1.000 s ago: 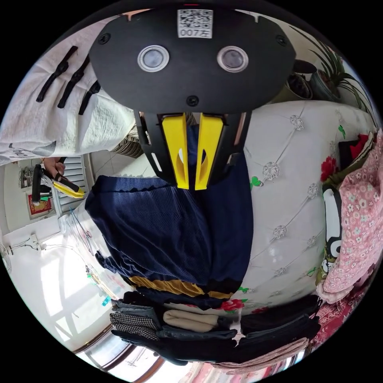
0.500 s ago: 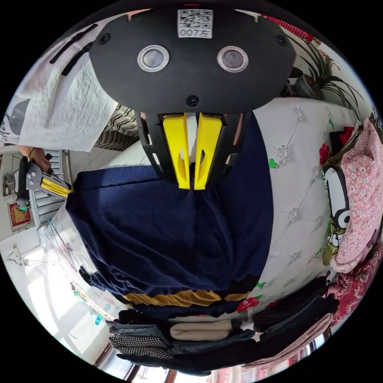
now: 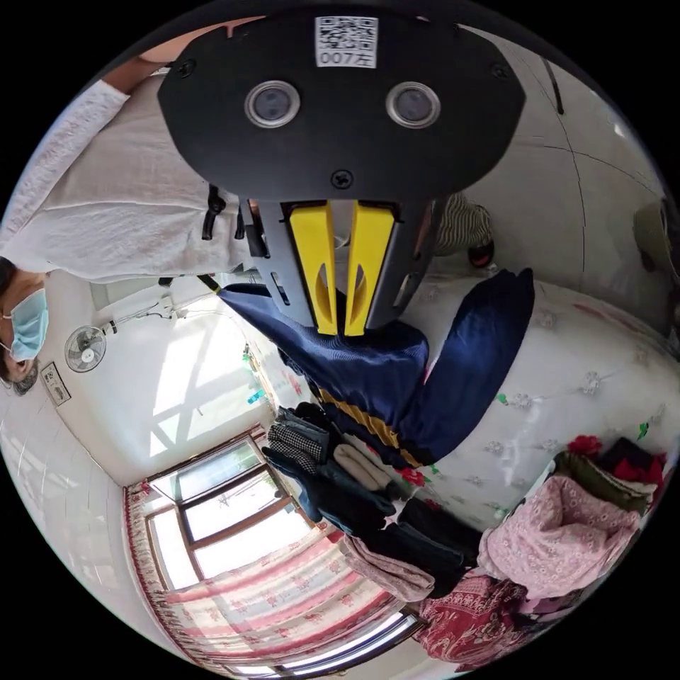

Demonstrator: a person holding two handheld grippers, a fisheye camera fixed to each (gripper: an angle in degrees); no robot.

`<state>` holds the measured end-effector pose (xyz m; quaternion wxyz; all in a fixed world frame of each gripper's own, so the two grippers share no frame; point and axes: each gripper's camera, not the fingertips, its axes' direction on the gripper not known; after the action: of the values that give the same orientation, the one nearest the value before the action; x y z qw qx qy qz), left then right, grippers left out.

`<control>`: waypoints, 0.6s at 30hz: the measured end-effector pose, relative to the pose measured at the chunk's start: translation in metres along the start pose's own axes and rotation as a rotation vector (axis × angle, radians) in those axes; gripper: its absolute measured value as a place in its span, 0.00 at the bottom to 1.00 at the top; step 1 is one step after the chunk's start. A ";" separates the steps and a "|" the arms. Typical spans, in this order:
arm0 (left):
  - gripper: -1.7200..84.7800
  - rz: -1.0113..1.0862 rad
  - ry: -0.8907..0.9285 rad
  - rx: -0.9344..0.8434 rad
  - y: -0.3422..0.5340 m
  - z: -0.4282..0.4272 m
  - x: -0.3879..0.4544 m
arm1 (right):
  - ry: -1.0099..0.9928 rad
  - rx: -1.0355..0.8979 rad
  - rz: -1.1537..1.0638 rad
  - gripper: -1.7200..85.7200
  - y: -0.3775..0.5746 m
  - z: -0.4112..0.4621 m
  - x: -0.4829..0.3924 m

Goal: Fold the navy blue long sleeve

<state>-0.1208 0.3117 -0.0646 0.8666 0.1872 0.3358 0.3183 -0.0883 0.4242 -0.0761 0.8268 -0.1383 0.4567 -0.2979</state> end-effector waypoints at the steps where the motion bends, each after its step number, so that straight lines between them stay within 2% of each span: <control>1: 0.01 -0.052 -0.013 0.000 0.011 -0.001 -0.012 | 0.004 -0.055 -0.023 0.02 0.004 0.010 0.003; 6: 0.01 -0.309 0.064 0.028 0.013 0.015 -0.078 | -0.067 -0.297 0.038 0.02 -0.009 0.075 0.032; 10: 0.01 -0.318 0.029 0.003 -0.077 0.045 -0.105 | -0.073 -0.378 0.024 0.02 -0.085 0.131 0.054; 12: 0.01 -0.268 0.071 0.028 -0.142 0.048 -0.098 | -0.033 -0.330 -0.003 0.02 -0.141 0.136 0.058; 15: 0.01 -0.148 0.148 0.105 -0.250 0.021 -0.047 | 0.076 -0.102 -0.067 0.02 -0.246 0.086 0.050; 17: 0.01 0.111 0.172 0.168 -0.305 -0.021 0.032 | 0.101 0.200 -0.083 0.02 -0.294 0.002 0.033; 18: 0.01 0.181 0.171 0.186 -0.311 -0.032 0.052 | 0.097 0.268 -0.092 0.02 -0.298 -0.019 0.028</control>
<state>0.0184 0.1244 -0.2784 0.7814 0.2685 0.4182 0.3773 -0.2022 0.1739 0.0445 0.8002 -0.0326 0.4455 -0.4002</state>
